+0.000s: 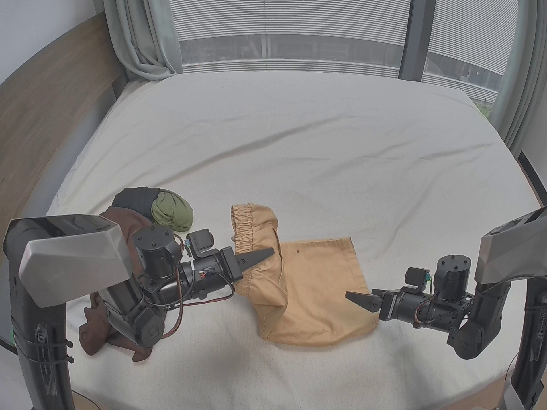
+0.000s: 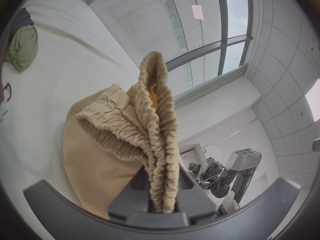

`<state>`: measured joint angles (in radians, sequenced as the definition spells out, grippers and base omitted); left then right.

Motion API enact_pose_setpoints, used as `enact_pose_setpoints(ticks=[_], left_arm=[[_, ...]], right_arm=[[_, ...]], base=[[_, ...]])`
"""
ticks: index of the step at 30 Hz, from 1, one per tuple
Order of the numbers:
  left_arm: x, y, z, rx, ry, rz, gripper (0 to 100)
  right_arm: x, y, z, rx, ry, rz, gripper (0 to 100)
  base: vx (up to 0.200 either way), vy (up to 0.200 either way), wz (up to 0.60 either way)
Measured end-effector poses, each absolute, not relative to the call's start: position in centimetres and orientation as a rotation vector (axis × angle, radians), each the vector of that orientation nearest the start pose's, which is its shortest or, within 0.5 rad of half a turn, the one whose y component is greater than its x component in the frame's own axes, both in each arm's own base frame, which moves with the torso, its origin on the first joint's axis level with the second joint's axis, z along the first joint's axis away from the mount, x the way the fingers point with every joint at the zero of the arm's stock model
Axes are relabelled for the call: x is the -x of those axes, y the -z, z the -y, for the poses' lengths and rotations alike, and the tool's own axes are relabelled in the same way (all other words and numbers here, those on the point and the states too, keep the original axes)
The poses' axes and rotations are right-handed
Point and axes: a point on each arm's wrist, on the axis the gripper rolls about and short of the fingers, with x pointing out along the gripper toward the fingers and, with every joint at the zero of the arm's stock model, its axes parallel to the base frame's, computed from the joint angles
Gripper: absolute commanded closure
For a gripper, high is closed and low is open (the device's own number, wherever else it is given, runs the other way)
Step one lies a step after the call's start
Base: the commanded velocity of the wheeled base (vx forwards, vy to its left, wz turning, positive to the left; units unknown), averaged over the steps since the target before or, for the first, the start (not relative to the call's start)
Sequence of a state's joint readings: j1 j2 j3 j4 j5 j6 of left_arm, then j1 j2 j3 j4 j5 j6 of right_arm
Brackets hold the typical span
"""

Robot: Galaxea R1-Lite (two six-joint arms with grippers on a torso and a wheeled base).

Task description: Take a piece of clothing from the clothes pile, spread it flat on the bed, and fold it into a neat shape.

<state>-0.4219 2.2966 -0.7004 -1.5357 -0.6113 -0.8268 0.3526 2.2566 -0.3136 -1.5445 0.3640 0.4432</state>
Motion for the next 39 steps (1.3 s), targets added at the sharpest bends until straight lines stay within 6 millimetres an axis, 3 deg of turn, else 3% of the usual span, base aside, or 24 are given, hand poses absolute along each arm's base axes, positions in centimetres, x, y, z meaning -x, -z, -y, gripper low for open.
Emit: enact_pose_setpoints(ticks=[22, 39], left_arm=[[-33.8, -1.9, 21.3, 0.79, 1.018, -0.562, 100], [-33.9, 0.0, 23.8, 0.801, 1.025, -0.64, 100]], right_arm=[[-27.3, -1.0, -10.5, -0.438, -0.598, -0.526, 0], [-27.5, -1.5, -10.4, -0.458, -0.594, -0.512, 0]], base=[[0.0, 0.0, 0.0], [0.0, 0.0, 0.0]])
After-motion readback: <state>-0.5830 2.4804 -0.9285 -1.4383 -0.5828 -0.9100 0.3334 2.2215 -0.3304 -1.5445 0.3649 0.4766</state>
